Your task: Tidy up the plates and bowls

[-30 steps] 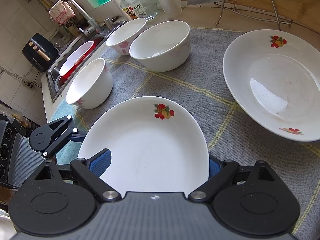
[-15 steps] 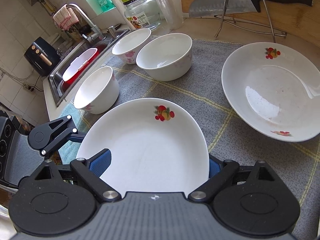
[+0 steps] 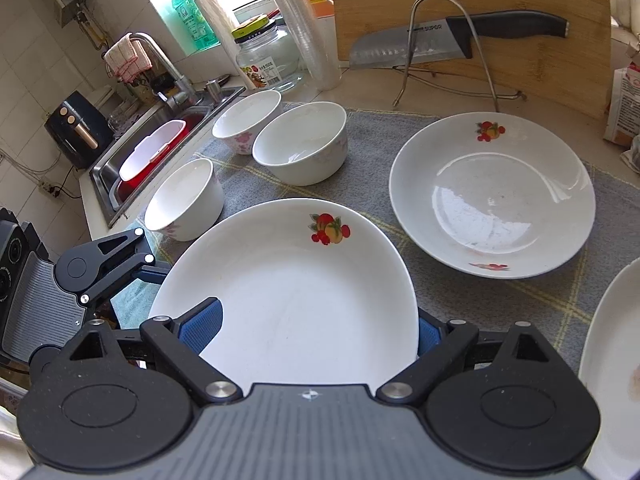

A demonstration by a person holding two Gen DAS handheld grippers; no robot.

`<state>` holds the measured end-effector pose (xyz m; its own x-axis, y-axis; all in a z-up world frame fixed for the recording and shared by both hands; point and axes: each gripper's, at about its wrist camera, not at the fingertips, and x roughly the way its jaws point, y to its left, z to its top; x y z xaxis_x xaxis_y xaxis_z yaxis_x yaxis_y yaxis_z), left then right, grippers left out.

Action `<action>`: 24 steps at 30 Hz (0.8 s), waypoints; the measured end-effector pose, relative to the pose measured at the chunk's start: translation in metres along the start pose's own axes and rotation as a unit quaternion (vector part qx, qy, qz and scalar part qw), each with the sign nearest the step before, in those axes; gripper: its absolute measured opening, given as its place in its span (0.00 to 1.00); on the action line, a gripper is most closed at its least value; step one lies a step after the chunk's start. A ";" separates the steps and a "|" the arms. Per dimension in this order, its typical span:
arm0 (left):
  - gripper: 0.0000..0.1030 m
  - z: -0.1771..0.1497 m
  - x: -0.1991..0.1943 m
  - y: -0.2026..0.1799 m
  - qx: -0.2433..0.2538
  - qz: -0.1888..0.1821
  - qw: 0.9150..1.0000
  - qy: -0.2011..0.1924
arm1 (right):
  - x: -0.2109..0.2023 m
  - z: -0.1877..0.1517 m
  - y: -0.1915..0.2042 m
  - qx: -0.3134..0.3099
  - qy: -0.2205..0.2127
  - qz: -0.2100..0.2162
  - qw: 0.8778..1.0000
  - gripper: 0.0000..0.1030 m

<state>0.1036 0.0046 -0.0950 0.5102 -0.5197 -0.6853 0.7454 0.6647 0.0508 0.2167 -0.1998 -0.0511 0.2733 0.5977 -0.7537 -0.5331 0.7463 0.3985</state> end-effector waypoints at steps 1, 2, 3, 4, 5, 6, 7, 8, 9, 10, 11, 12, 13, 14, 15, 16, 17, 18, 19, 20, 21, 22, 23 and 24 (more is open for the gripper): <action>0.99 0.003 0.003 -0.002 0.003 0.000 1.000 -0.001 | -0.004 -0.001 -0.002 -0.001 -0.003 -0.003 1.000 0.94; 0.99 0.007 0.006 -0.004 0.007 -0.001 1.000 -0.002 | -0.008 -0.002 -0.005 -0.001 -0.007 -0.007 1.000 0.95; 0.99 0.010 0.009 -0.006 0.010 -0.002 1.000 -0.003 | -0.012 -0.003 -0.009 0.000 -0.008 -0.010 1.000 0.95; 0.99 0.014 0.012 -0.007 0.012 -0.005 1.000 -0.004 | -0.016 -0.005 -0.012 0.002 -0.010 -0.014 1.000 0.94; 0.99 0.017 0.016 -0.008 0.012 -0.007 1.000 -0.004 | -0.020 -0.006 -0.016 0.005 -0.014 -0.016 1.000 0.94; 0.99 0.020 0.019 -0.010 0.013 -0.011 1.000 -0.005 | -0.024 -0.007 -0.020 0.008 -0.015 -0.018 1.000 0.95; 0.99 0.024 0.022 -0.012 0.016 -0.014 1.000 -0.006 | -0.027 -0.008 -0.023 0.009 -0.016 -0.020 1.000 0.95; 0.99 0.028 0.026 -0.014 0.019 -0.015 1.000 -0.006 | -0.031 -0.010 -0.027 0.011 -0.019 -0.022 1.000 0.95; 0.99 0.031 0.029 -0.016 0.022 -0.017 1.000 -0.007 | -0.035 -0.011 -0.032 0.013 -0.021 -0.024 0.999 0.95; 0.99 0.035 0.032 -0.018 0.025 -0.019 0.999 -0.007 | -0.039 -0.013 -0.037 0.015 -0.022 -0.027 0.999 0.95; 0.99 0.038 0.035 -0.021 0.026 -0.021 0.999 -0.007 | -0.042 -0.014 -0.041 0.017 -0.024 -0.029 0.999 0.95; 0.99 0.042 0.039 -0.022 0.028 -0.024 0.999 -0.007 | -0.045 -0.015 -0.045 0.019 -0.026 -0.031 0.999 0.95; 0.99 0.046 0.042 -0.024 0.030 -0.026 0.999 -0.006 | -0.048 -0.016 -0.050 0.021 -0.027 -0.033 0.999 0.95; 0.99 0.050 0.046 -0.026 0.032 -0.029 0.999 -0.006 | -0.052 -0.017 -0.054 0.024 -0.029 -0.035 0.999 0.95; 0.99 0.054 0.049 -0.028 0.035 -0.030 0.999 -0.007 | -0.055 -0.019 -0.059 0.026 -0.032 -0.037 0.998 0.95; 0.99 0.057 0.052 -0.029 0.038 -0.031 0.999 -0.007 | -0.058 -0.019 -0.063 0.027 -0.033 -0.039 0.998 0.95; 0.99 0.062 0.056 -0.032 0.040 -0.034 0.999 -0.007 | -0.062 -0.021 -0.067 0.029 -0.034 -0.042 0.998 0.95; 0.99 0.065 0.059 -0.033 0.042 -0.036 0.998 -0.008 | -0.066 -0.022 -0.072 0.031 -0.036 -0.044 0.998 0.95; 0.99 0.068 0.062 -0.035 0.044 -0.038 0.998 -0.008 | -0.069 -0.023 -0.076 0.033 -0.038 -0.046 0.998 0.95; 0.99 0.072 0.066 -0.036 0.046 -0.040 0.998 -0.008 | -0.072 -0.025 -0.080 0.035 -0.040 -0.048 0.997 0.95; 0.99 0.076 0.071 -0.038 0.050 -0.042 0.998 -0.008 | -0.075 -0.026 -0.084 0.036 -0.042 -0.051 0.997 0.95; 0.99 0.080 0.075 -0.039 0.052 -0.044 0.998 -0.008 | -0.077 -0.028 -0.087 0.036 -0.043 -0.055 0.997 0.95; 0.99 0.083 0.078 -0.040 0.053 -0.047 0.997 -0.008 | -0.080 -0.029 -0.090 0.035 -0.044 -0.061 0.997 0.95; 0.99 0.085 0.081 -0.041 0.055 -0.050 0.997 -0.008 | -0.082 -0.031 -0.094 0.038 -0.045 -0.063 0.996 0.95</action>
<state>0.1511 -0.1108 -0.0907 0.4369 -0.5892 -0.6796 0.8350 0.5466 0.0629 0.2198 -0.3283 -0.0426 0.4072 0.5186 -0.7518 -0.4286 0.8354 0.3441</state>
